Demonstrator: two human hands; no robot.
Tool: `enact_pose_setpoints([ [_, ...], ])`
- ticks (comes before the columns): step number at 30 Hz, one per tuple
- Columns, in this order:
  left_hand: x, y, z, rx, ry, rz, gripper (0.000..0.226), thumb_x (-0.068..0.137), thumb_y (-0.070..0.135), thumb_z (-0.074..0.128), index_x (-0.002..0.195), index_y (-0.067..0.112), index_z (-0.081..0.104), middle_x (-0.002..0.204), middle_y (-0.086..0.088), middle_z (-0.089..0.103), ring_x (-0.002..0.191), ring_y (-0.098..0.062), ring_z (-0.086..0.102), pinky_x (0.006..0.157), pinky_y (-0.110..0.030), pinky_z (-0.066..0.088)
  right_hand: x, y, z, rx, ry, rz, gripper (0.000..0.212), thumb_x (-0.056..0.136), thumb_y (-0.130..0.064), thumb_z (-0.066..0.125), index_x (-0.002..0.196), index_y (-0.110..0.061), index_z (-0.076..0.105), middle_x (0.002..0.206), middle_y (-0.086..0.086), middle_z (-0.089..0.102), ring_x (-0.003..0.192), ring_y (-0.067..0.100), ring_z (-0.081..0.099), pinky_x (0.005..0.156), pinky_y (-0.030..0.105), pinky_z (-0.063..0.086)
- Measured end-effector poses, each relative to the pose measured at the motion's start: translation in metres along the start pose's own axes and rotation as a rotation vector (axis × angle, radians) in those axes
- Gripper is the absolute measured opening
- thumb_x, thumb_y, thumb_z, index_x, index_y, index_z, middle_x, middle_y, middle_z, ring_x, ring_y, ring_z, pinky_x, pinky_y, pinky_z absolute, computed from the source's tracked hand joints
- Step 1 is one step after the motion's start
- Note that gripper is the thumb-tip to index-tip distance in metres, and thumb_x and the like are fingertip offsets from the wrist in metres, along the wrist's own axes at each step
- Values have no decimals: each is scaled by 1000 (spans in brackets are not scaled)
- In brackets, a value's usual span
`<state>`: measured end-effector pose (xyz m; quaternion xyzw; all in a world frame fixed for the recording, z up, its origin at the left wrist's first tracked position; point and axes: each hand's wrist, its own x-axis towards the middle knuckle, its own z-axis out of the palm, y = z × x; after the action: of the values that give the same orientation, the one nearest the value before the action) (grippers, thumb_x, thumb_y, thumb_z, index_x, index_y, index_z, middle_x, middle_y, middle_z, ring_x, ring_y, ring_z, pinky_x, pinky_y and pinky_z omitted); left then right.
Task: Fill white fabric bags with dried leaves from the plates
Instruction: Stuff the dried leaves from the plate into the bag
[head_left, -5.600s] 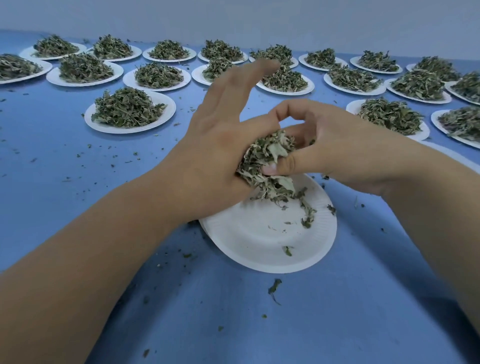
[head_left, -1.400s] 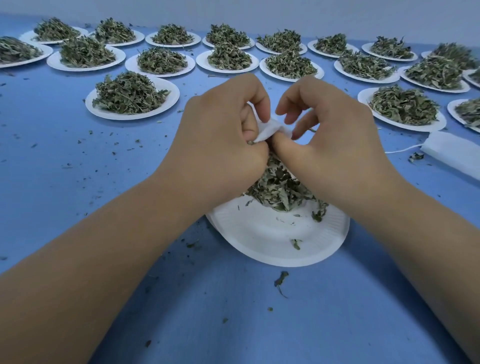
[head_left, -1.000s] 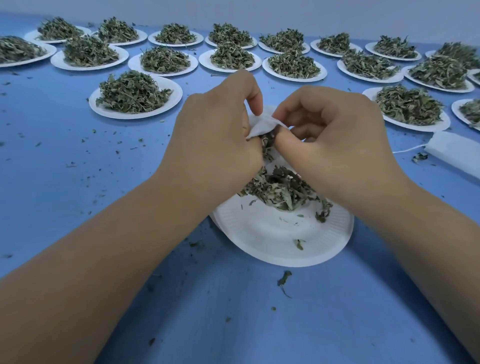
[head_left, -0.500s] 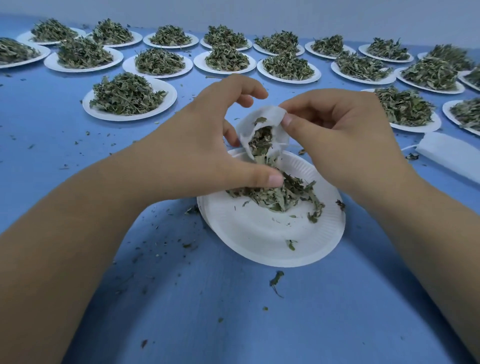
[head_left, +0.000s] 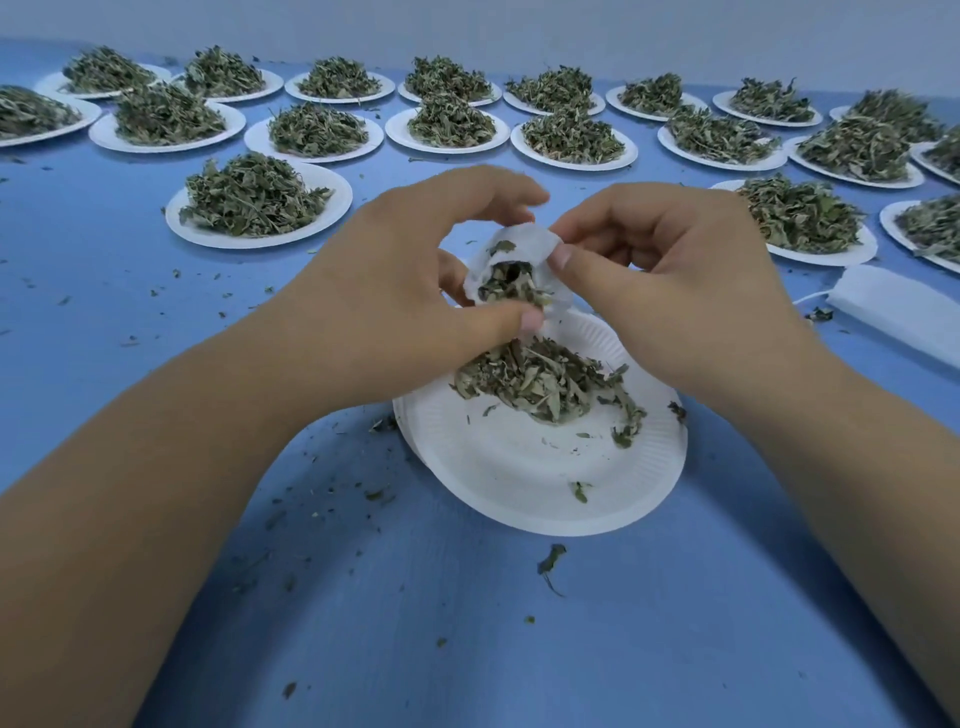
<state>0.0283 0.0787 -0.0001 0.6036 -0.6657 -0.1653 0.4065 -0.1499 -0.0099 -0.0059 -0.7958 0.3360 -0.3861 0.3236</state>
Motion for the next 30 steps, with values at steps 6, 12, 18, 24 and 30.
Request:
enact_pose_setpoints([
  [6, 0, 2, -5, -43, -30, -48, 37, 84, 34, 81, 118, 40, 67, 79, 41, 63, 53, -5, 60, 60, -8, 45, -1, -1, -1, -43, -30, -45, 19, 89, -17, 73, 84, -35, 75, 78, -15, 72, 70, 9, 64, 60, 11, 40],
  [12, 4, 2, -7, -214, -32, -136, 27, 89, 15, 76, 112, 27, 71, 113, 17, 72, 69, -15, 75, 56, -15, 51, -3, -1, -2, -50, -32, -86, 22, 89, -18, 73, 83, -40, 75, 78, -15, 72, 67, 5, 62, 63, 14, 42],
  [18, 4, 0, -1, -87, 43, -149, 34, 81, 13, 77, 106, 36, 72, 99, 31, 71, 63, -23, 72, 71, -31, 61, -4, -3, 0, 68, -122, -88, 15, 89, -12, 72, 88, -27, 78, 79, -1, 74, 67, 7, 65, 64, 22, 49],
  [24, 3, 1, 4, -12, 107, -123, 37, 78, 19, 73, 109, 39, 69, 105, 32, 68, 38, -2, 41, 51, -13, 43, -5, -6, 0, 281, -263, -43, 18, 91, -3, 69, 89, -20, 77, 79, 6, 75, 71, 15, 68, 62, 21, 52],
  [30, 2, 3, -6, -26, -1, -133, 40, 77, 27, 83, 110, 43, 68, 65, 38, 59, 51, -2, 56, 59, -10, 49, -3, -4, 0, 326, -149, 85, 15, 92, 3, 69, 86, -10, 74, 65, -2, 67, 54, 3, 61, 48, 9, 44],
])
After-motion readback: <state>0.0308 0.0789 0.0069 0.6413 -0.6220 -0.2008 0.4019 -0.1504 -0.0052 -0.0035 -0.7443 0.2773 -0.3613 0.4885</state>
